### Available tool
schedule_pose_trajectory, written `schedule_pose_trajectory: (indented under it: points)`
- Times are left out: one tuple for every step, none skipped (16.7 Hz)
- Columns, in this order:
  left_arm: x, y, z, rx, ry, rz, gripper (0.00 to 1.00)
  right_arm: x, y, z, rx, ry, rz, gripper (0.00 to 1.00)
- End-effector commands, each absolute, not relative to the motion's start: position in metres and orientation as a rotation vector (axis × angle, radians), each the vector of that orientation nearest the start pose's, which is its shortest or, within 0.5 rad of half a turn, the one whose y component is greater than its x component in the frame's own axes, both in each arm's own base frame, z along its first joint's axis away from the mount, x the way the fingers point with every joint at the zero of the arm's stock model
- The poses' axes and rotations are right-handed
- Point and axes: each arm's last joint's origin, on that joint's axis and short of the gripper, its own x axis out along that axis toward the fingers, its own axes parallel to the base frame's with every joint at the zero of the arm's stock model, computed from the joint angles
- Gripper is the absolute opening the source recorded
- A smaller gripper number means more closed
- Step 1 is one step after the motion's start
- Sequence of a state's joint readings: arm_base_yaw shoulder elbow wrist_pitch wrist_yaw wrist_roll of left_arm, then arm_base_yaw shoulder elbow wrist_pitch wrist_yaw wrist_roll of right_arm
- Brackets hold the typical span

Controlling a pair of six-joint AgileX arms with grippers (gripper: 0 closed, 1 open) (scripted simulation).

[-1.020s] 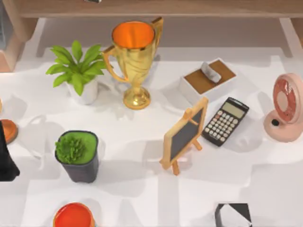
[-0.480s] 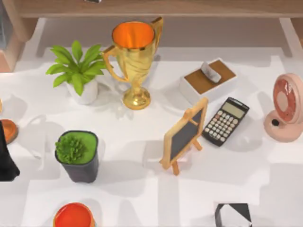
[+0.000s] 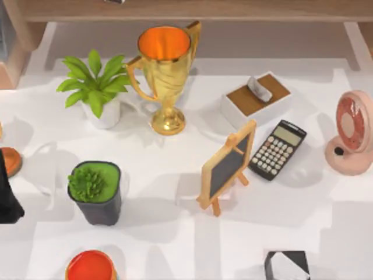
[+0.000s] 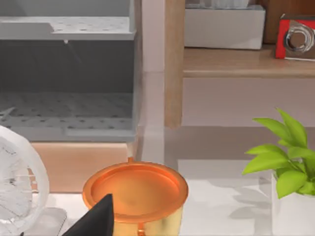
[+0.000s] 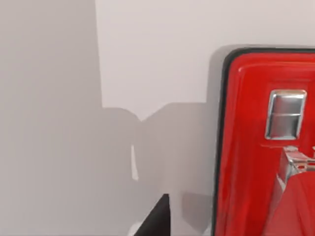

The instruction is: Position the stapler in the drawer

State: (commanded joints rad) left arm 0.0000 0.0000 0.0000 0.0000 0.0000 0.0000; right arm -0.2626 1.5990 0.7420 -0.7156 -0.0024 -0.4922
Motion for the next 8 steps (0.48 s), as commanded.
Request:
schedule_pose_trajectory:
  points:
    - [0.1057,-0.0012,0.16,0.0,0.0,0.0,1.0,0.2307,-0.0614,0.1186,-0.178,1.564,0.183,0.4]
    - [0.1057,-0.0012,0.16,0.0,0.0,0.0,1.0,0.2307,-0.0614,0.1186,-0.178,1.564,0.183,0.32]
    - [0.1057,-0.0012,0.16,0.0,0.0,0.0,1.0,0.2307,-0.0614,0.1186,-0.178,1.564,0.183,0.25]
    - [0.1057,-0.0012,0.16,0.0,0.0,0.0,1.0,0.2307,-0.0614,0.1186,-0.178,1.564,0.183,0.17]
    - [0.1057,-0.0012,0.16,0.0,0.0,0.0,1.0,0.2307,-0.0614,0.1186,-0.178,1.564,0.183,0.1]
    - [0.1057,-0.0012,0.16,0.0,0.0,0.0,1.0,0.2307,-0.0614,0.1186,-0.178,1.564,0.183,0.02]
    - [0.1057,-0.0012,0.16,0.0,0.0,0.0,1.0,0.2307,-0.0614,0.1186,-0.178,1.564,0.183,0.0]
    - [0.1057,-0.0012,0.16,0.0,0.0,0.0,1.0,0.2307,-0.0614,0.1186,-0.178,1.564,0.183,0.0]
